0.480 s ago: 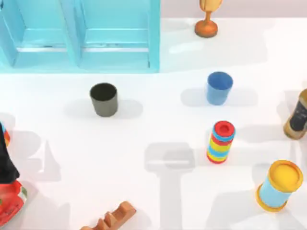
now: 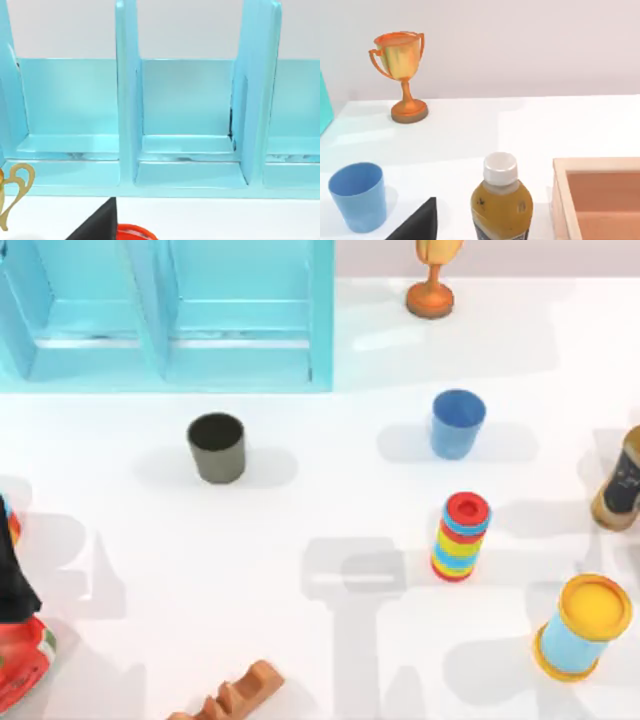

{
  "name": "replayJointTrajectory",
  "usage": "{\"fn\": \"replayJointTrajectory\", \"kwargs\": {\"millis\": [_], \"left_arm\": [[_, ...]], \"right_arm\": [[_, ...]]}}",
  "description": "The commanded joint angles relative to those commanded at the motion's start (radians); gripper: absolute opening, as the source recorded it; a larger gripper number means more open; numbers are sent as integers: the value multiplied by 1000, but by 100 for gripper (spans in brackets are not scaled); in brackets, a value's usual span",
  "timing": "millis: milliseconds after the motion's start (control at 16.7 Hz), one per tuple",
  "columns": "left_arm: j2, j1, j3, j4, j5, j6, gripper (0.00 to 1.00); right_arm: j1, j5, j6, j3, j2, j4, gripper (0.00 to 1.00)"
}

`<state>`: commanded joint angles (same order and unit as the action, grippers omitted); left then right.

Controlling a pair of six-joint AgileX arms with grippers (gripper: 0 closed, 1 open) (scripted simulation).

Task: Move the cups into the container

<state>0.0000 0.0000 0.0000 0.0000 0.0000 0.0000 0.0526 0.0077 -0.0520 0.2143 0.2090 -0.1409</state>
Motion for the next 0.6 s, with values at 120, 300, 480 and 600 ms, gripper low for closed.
{"fn": "replayJointTrajectory", "kwargs": {"millis": [120,300,480,600], "left_arm": [[0,0,0,0,0,0,100],[0,0,0,0,0,0,100],[0,0,0,0,0,0,100],[0,0,0,0,0,0,100]], "right_arm": [[32,6,-33,156,153,-91,100],[88,18,-89,454,455,-256,100],[149,33,-148,785,810,-443,100],[190,44,-188,1002,1050,-573,100]]}}
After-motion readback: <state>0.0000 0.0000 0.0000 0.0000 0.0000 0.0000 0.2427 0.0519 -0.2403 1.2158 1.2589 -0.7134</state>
